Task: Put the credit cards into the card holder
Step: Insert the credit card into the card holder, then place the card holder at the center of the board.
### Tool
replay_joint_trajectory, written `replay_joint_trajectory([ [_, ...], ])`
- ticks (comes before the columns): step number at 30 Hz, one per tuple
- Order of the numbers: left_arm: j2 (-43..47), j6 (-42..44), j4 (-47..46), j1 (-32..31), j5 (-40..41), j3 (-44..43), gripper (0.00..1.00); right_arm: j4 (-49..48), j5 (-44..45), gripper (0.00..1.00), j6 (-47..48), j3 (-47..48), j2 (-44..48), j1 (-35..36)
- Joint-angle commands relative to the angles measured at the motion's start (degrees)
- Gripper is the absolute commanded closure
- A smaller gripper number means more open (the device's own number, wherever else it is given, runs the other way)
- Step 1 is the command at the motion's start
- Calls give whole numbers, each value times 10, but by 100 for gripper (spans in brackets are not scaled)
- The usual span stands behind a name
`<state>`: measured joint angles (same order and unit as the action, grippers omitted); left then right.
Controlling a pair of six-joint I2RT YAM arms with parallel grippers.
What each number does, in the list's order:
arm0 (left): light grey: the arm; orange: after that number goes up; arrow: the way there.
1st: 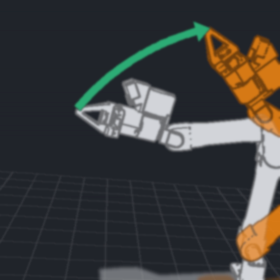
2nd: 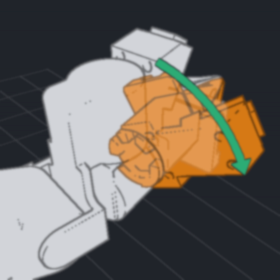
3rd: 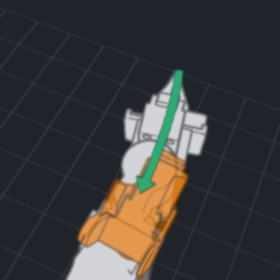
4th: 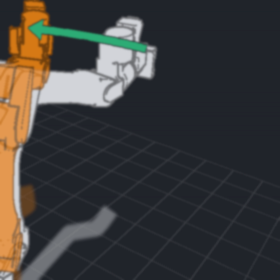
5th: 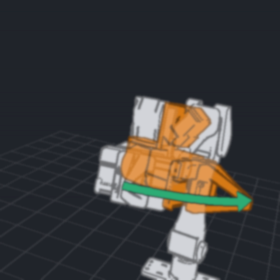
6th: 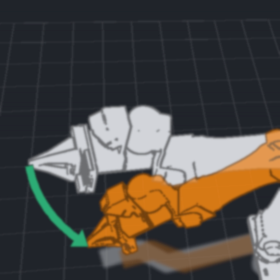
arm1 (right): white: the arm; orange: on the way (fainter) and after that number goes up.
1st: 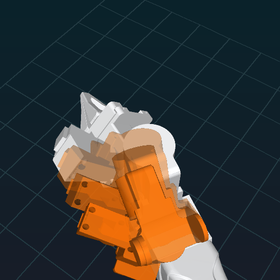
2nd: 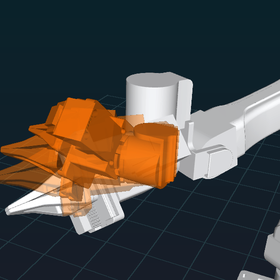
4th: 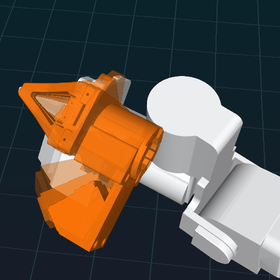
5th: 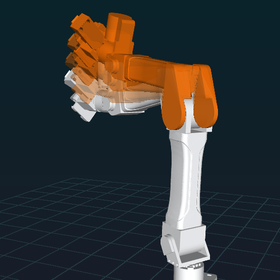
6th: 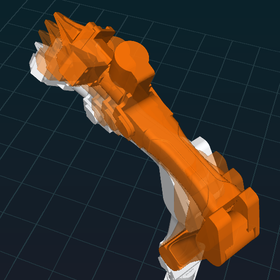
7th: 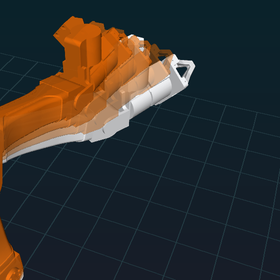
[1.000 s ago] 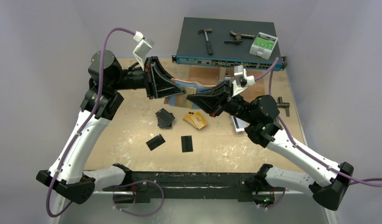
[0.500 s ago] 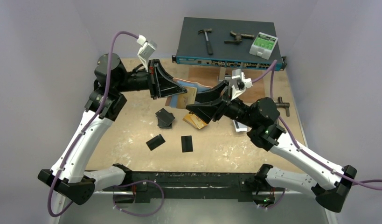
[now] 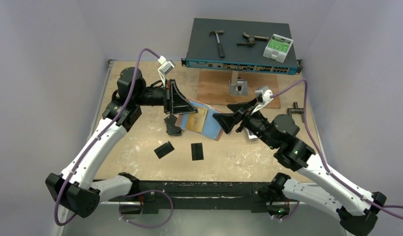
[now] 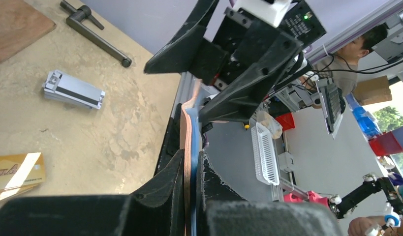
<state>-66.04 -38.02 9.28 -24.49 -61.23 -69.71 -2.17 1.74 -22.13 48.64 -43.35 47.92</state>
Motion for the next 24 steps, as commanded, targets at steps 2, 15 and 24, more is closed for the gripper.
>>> replay_joint_trajectory([
  [2,13,-29,-69,10,-21,7,100,32,27,20,-31,-48,2,0],
  [15,-27,107,21,15,25,132,84,-137,-175,100,-123,-135,-53,-42],
  [24,-136,421,313,15,162,73,3,65,-288,100,-55,-73,-198,-97],
])
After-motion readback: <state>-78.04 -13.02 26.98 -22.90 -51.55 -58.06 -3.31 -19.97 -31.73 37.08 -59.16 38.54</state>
